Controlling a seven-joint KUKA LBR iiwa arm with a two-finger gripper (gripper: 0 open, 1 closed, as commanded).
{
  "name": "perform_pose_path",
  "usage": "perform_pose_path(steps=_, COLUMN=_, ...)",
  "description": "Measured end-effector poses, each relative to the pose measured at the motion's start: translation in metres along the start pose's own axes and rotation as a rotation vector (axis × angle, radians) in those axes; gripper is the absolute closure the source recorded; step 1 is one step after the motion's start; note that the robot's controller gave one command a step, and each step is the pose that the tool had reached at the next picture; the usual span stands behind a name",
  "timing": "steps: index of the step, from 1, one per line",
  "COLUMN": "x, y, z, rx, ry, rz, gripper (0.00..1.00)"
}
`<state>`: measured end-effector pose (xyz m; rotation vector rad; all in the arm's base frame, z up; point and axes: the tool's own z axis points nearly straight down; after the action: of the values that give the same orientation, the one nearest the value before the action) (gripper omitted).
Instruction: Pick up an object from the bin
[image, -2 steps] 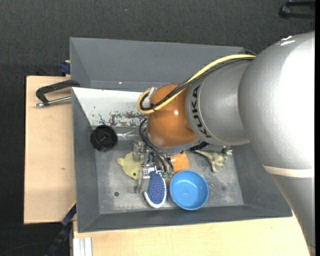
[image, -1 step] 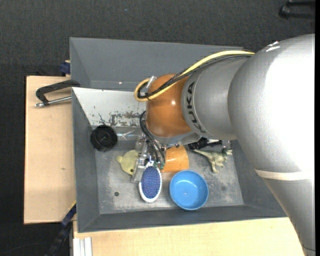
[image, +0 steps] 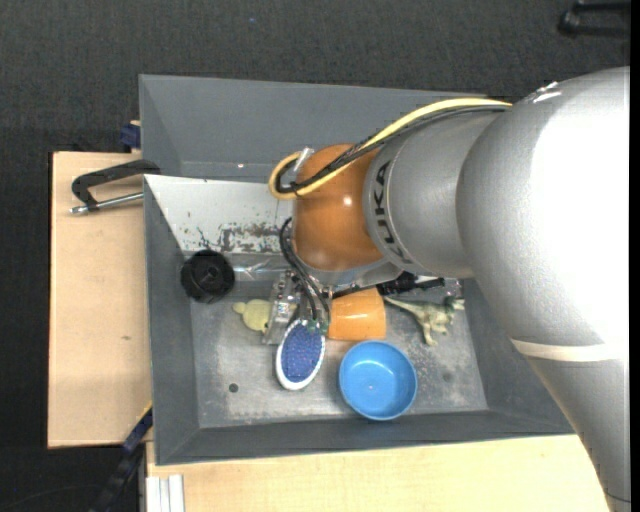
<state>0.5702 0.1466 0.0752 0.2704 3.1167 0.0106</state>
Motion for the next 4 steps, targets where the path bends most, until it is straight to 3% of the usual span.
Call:
perform_pose_path(steps=1, x=-0.0009, y=0.0054, z=0.0004, rx=0.003, ry=-0.001, rz=0.011, gripper=1.0)
perform_pose_path(steps=2, x=0.0018, y=0.0057, z=0.0036, rx=0.004, ry=0.007, rz=0.012, gripper=0.0)
perform_pose_path(steps=3, x=-0.0004, y=0.0061, z=0.001, rx=0.001, ry=0.001, rz=0.012, gripper=1.0)
perform_pose_path(steps=4, x=0.0021, y=0.0056, z=0.0039, rx=0.004, ry=0.008, rz=0.012, gripper=0.0)
